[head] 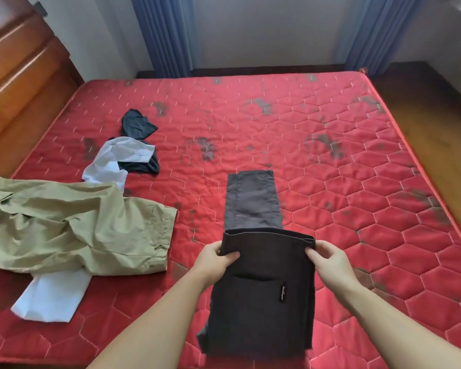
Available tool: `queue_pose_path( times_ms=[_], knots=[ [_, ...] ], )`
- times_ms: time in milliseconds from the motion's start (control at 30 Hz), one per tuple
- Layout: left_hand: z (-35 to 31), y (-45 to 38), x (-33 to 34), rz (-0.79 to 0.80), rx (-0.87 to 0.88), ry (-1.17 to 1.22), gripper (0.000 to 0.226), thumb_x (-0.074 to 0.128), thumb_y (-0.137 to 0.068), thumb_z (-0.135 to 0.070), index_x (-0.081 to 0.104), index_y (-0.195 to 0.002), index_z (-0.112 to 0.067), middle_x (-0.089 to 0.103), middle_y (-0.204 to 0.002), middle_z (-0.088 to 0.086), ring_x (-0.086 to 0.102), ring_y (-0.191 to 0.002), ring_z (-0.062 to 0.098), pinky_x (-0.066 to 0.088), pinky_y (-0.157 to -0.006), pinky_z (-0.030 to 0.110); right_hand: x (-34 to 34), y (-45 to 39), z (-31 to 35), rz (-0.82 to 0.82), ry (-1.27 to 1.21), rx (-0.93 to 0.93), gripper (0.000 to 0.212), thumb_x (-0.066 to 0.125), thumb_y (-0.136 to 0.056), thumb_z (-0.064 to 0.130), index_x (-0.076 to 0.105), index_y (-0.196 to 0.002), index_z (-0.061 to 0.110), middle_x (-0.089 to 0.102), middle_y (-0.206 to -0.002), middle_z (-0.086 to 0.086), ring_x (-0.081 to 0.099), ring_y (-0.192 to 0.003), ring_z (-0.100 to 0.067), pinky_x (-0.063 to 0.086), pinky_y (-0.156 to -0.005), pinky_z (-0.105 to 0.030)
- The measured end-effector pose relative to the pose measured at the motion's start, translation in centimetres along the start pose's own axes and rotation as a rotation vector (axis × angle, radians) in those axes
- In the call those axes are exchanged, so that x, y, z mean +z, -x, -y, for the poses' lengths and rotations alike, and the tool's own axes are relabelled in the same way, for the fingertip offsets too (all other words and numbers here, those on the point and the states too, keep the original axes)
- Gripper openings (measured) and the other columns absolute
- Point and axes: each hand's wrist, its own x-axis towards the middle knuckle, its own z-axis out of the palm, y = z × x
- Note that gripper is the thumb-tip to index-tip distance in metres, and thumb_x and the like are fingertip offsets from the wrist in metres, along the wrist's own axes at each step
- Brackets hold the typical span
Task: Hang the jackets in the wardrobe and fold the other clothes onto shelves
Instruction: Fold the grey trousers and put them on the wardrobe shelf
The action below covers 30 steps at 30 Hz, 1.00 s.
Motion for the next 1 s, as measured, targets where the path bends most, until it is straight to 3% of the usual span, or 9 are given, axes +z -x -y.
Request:
queue_pose_path(
  times_ms=[133,267,433,500,600,700,867,1000],
  knots=[
    [0.1,-6.8,-1.0,-0.014,-0.001,0.077,0.012,0.061,-0.095,-0.013,0.068,-0.101,-0.021,0.074,-0.102,-0.002,0.070,-0.092,0.009,0.056,-0.084,0.027,3.7,-6.3,-0.1,-0.081,-0.034,0.001,0.015,0.062,-0.091,0.008,0.069,-0.090,0.021,0.072,-0.095,0.003,0.066,-0.092,-0.011,0.050,-0.084,-0.027],
    [-0.3,-13.6,-1.4,-0.034,0.035,0.088,0.015,0.057,-0.098,-0.014,0.066,-0.105,-0.023,0.072,-0.101,-0.009,0.068,-0.089,-0.001,0.052,-0.075,0.014,6.5,-12.7,-0.9,-0.147,-0.005,-0.046,0.012,0.060,-0.093,0.013,0.068,-0.092,0.022,0.071,-0.092,0.010,0.065,-0.093,-0.009,0.048,-0.085,-0.028],
    [1.0,-22.6,-1.4,-0.165,0.057,-0.028,0.014,0.058,-0.096,-0.025,0.067,-0.107,-0.026,0.072,-0.103,-0.011,0.066,-0.099,0.007,0.051,-0.093,0.031,8.5,-21.3,-2.2,-0.071,0.186,-0.159,0.015,0.057,-0.094,0.014,0.065,-0.095,0.027,0.066,-0.086,0.019,0.059,-0.081,0.006,0.038,-0.067,-0.005],
    [1.2,-25.8,-1.3,-0.180,0.059,-0.024,0.013,0.058,-0.097,-0.025,0.068,-0.104,-0.025,0.073,-0.101,-0.011,0.067,-0.097,0.008,0.052,-0.092,0.031,9.4,-24.8,-2.6,-0.058,0.202,-0.193,0.018,0.057,-0.094,0.014,0.064,-0.093,0.030,0.067,-0.086,0.019,0.059,-0.080,0.007,0.040,-0.069,-0.010],
    [0.8,-30.5,-1.3,-0.219,0.080,-0.003,0.011,0.058,-0.097,-0.025,0.068,-0.102,-0.024,0.073,-0.098,-0.010,0.067,-0.092,0.007,0.052,-0.085,0.026,10.7,-29.8,-2.9,-0.067,0.194,-0.200,0.016,0.054,-0.096,0.017,0.063,-0.095,0.031,0.066,-0.086,0.017,0.060,-0.083,0.001,0.046,-0.076,-0.027],
    [0.8,-34.7,-1.4,-0.267,0.084,-0.016,0.011,0.057,-0.097,-0.027,0.067,-0.098,-0.023,0.072,-0.093,-0.009,0.065,-0.085,0.007,0.051,-0.080,0.025,12.1,-33.7,-3.0,-0.043,0.205,-0.192,0.014,0.050,-0.097,0.020,0.061,-0.101,0.027,0.065,-0.089,0.013,0.061,-0.088,-0.012,0.048,-0.082,-0.036],
    [1.4,-40.3,-1.5,-0.275,0.062,-0.010,0.012,0.057,-0.096,-0.031,0.066,-0.093,-0.023,0.072,-0.095,-0.003,0.067,-0.090,0.015,0.053,-0.087,0.037,14.4,-39.2,-3.5,-0.076,0.256,-0.203,0.015,0.047,-0.099,0.018,0.059,-0.107,0.022,0.063,-0.093,0.010,0.058,-0.094,-0.018,0.044,-0.086,-0.035],
    [1.1,-44.0,-1.6,-0.308,0.068,-0.032,0.016,0.060,-0.094,-0.033,0.067,-0.091,-0.018,0.072,-0.093,0.003,0.063,-0.083,0.017,0.052,-0.087,0.042,15.6,-42.9,-3.6,-0.134,0.293,-0.190,0.013,0.048,-0.098,0.019,0.060,-0.104,0.023,0.060,-0.090,0.012,0.057,-0.092,-0.016,0.042,-0.084,-0.031]
  ],
)
